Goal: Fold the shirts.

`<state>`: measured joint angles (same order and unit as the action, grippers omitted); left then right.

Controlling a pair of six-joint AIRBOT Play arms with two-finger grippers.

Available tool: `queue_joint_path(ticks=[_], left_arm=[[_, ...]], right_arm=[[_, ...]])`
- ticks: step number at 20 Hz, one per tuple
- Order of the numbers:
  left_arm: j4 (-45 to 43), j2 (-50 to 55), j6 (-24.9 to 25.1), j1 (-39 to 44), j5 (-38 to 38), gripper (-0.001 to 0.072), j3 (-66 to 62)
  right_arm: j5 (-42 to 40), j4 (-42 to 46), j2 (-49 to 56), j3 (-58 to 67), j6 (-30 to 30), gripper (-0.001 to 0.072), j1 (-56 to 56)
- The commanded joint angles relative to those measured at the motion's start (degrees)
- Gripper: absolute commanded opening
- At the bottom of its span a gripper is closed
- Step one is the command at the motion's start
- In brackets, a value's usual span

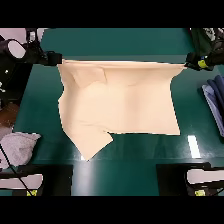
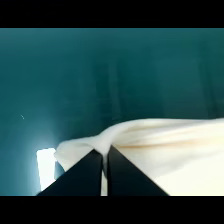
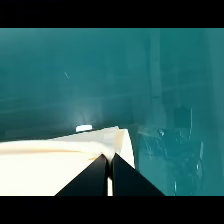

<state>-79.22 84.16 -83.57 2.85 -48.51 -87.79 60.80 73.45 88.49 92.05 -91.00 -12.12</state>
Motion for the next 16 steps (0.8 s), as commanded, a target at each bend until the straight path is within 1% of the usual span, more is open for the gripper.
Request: queue_joint_path(ticks=[1,3,6,9,12,13,14,15,16], left_arm=[[-3.5,0.8,0.0,0.0,-2.9,0.0031,0.0],[-5.3,1.4,0.0,0.0,-10.7,0.0031,0.0],[-6.1,1.4,0.0,0.0,-17.6,0.0031,3.3],[-6.0,1.4,-0.5,0.0,-20.9,0.0031,9.1],[-5.9,1.4,-0.7,0.0,-21.1,0.0032,13.3],[-5.9,1.4,-1.9,0.0,-21.2,0.0034,13.6],[-5.9,1.4,-2.2,0.0,-21.4,0.0234,13.6],[-5.9,1.4,-2.3,0.0,-21.7,0.0538,13.6],[-6.1,1.4,-3.5,0.0,-22.9,0.0605,13.4]], right_arm=[[0.0,0.2,0.3,-1.4,0.0,0.0016,0.2],[3.4,0.4,0.3,-4.4,0.2,0.0016,0.5],[4.7,0.0,0.3,-10.3,0.6,0.0016,1.0],[5.0,0.0,0.3,-15.1,0.7,0.0016,1.0],[5.2,-0.4,0.3,-17.7,2.3,0.0020,2.3],[5.6,-0.3,0.3,-17.8,2.6,0.0020,2.9],[5.8,-0.4,0.3,-17.8,2.6,0.0020,3.8],[5.9,-0.4,0.2,-17.7,2.6,0.0022,4.4],[6.5,-0.3,-0.2,-17.7,2.6,0.0059,4.7]])
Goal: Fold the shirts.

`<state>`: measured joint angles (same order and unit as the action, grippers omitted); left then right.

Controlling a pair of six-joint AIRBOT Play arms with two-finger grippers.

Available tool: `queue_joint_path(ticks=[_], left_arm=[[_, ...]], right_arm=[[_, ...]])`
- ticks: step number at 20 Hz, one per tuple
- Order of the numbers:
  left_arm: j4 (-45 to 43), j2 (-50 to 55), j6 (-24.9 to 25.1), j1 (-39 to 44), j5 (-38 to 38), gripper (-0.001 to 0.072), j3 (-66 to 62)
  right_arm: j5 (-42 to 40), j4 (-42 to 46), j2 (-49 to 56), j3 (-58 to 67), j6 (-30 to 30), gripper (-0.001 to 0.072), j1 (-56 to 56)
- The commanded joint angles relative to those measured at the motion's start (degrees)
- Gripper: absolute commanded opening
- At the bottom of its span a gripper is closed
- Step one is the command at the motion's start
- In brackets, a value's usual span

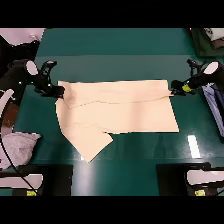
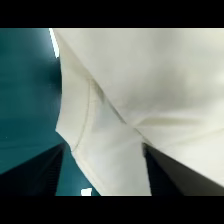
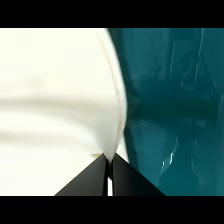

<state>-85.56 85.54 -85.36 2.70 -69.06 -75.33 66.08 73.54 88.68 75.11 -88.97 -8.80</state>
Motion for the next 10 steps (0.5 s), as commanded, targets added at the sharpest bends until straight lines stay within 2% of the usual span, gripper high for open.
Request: queue_joint_path(ticks=[1,2,6,10], left_arm=[[0.2,-0.3,-1.8,0.1,-3.3,0.0606,0.8],[0.0,-1.1,-1.8,0.1,-3.8,0.0606,0.8],[0.0,-9.6,-5.7,0.6,-5.6,0.0605,3.6],[2.4,-23.2,-14.0,5.8,-4.5,0.0605,20.2]], right_arm=[[1.6,-0.4,-0.8,-0.8,0.6,0.0216,1.4],[2.6,-0.4,-1.5,-0.8,0.6,0.0370,1.3],[6.1,-0.3,-7.1,-0.8,1.1,0.0378,-1.3],[5.2,-0.4,-13.4,-0.8,1.2,0.0377,-3.5]])
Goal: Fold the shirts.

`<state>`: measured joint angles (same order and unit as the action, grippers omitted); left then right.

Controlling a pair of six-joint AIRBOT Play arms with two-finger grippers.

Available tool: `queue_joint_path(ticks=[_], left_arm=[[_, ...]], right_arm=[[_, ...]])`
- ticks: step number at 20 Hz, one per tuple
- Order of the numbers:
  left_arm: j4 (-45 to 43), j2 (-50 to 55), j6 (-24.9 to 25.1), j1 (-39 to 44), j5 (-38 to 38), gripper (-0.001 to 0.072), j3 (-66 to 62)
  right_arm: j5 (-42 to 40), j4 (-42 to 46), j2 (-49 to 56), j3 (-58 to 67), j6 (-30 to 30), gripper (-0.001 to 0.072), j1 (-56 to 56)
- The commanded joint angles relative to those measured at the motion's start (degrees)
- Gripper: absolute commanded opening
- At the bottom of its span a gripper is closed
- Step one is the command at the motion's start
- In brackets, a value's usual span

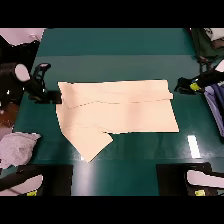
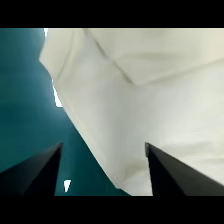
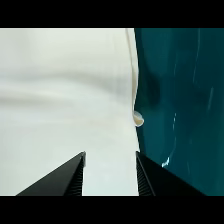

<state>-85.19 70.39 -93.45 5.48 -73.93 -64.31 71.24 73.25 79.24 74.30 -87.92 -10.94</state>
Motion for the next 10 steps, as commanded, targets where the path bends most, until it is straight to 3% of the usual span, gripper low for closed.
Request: queue_joint_path(ticks=[1,5,10], left_arm=[[3.9,-11.6,-8.3,5.5,1.7,0.0605,14.1],[6.8,-21.9,-19.6,15.9,4.4,0.0606,29.5],[14.8,-22.7,-23.7,22.7,10.5,0.0605,35.6]], right_arm=[[-0.5,-0.1,-5.0,0.0,0.2,0.0377,-1.3],[-1.1,-0.2,-6.8,0.0,0.2,0.0377,-0.6],[-0.6,-0.2,-6.8,0.0,0.6,0.0377,0.6]])
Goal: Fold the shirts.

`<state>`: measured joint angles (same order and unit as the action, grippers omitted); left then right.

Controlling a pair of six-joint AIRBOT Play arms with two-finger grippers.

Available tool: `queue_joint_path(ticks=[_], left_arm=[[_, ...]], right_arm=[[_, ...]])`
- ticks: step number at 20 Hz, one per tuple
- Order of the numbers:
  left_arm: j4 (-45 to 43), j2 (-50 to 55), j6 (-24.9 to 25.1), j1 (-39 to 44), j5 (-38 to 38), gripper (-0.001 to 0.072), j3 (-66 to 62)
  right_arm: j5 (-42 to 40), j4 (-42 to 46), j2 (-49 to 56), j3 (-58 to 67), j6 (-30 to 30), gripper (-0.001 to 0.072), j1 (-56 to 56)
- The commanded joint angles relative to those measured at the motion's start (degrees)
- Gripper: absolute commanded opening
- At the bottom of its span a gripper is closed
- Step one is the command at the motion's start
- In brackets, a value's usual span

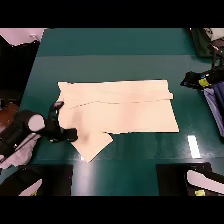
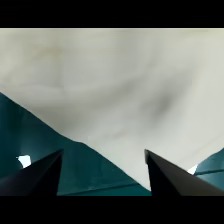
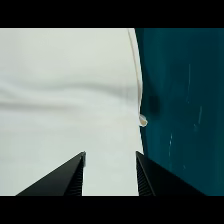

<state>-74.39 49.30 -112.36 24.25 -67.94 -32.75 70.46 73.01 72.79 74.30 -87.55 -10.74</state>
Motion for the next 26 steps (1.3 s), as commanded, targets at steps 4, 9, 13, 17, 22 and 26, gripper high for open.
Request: queue_joint_path(ticks=[4,9,13,17,22,26], left_arm=[[3.1,-1.6,-6.8,4.3,4.2,0.0605,4.0],[-1.2,-1.6,-7.7,4.3,-0.6,0.0605,4.0],[-5.8,-1.6,-12.4,4.3,3.8,0.0606,5.8],[0.1,-1.6,-12.2,4.3,10.7,0.0606,7.9],[1.1,-1.6,-12.2,4.3,12.9,0.0266,7.9],[1.3,-1.6,-11.2,4.3,12.1,0.0031,6.4]], right_arm=[[1.3,0.1,-0.4,0.0,0.3,0.0377,0.4],[1.3,0.1,-0.4,0.0,1.1,0.0377,0.4],[1.6,0.0,-0.4,0.0,1.1,0.0377,0.4],[1.6,0.0,-0.4,0.0,1.1,0.0377,0.4],[2.4,0.1,-0.4,0.0,1.2,0.0377,0.4],[5.6,0.1,-0.4,0.0,3.2,0.0376,0.0]])
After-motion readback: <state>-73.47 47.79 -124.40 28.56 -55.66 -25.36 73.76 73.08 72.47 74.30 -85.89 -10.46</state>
